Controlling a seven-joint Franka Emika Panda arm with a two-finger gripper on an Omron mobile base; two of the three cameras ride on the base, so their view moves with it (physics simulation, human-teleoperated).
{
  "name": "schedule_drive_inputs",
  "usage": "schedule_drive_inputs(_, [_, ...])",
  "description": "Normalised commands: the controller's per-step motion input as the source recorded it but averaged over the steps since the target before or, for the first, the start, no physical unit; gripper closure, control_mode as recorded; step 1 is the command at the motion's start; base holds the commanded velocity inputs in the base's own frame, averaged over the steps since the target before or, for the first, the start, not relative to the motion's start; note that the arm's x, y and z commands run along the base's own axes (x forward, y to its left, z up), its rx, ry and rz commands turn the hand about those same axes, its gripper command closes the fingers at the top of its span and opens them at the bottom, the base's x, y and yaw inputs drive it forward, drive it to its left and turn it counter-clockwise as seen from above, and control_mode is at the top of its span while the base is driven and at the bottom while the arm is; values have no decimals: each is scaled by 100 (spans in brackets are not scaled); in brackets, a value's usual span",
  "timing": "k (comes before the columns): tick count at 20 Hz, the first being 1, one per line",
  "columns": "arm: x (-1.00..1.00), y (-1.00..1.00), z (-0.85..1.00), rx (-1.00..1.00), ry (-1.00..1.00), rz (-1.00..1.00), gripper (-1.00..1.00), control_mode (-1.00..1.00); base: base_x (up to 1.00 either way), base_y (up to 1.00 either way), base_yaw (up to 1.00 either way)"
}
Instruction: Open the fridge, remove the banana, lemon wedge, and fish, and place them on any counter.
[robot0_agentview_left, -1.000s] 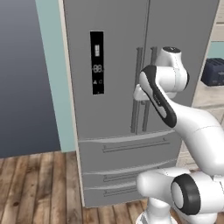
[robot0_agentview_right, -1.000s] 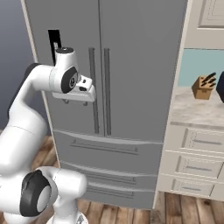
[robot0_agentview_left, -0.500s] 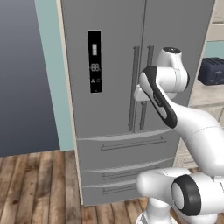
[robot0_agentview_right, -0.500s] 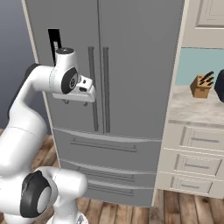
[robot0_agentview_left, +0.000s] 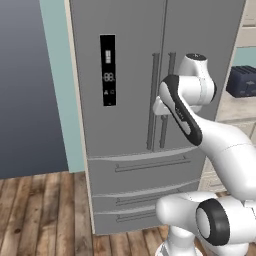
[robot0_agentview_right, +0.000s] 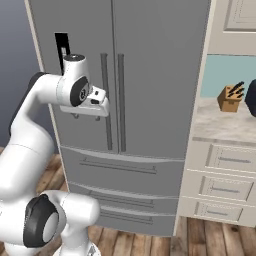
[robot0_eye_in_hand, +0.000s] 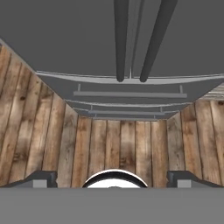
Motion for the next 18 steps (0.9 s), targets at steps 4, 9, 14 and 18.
schedule_drive_inputs(4, [-6, -23, 4, 5, -6, 1, -100, -100, 0, 0, 0])
schedule_drive_inputs(9, [0, -3, 1, 0, -15, -17, -100, -100, 0, 0, 0])
schedule_drive_inputs(14, [2, 0, -2, 0, -41, -14, -100, -100, 0, 0, 0])
schedule_drive_inputs(18, [16, -34, 0, 2, -25, -4, -100, -100, 0, 0, 0])
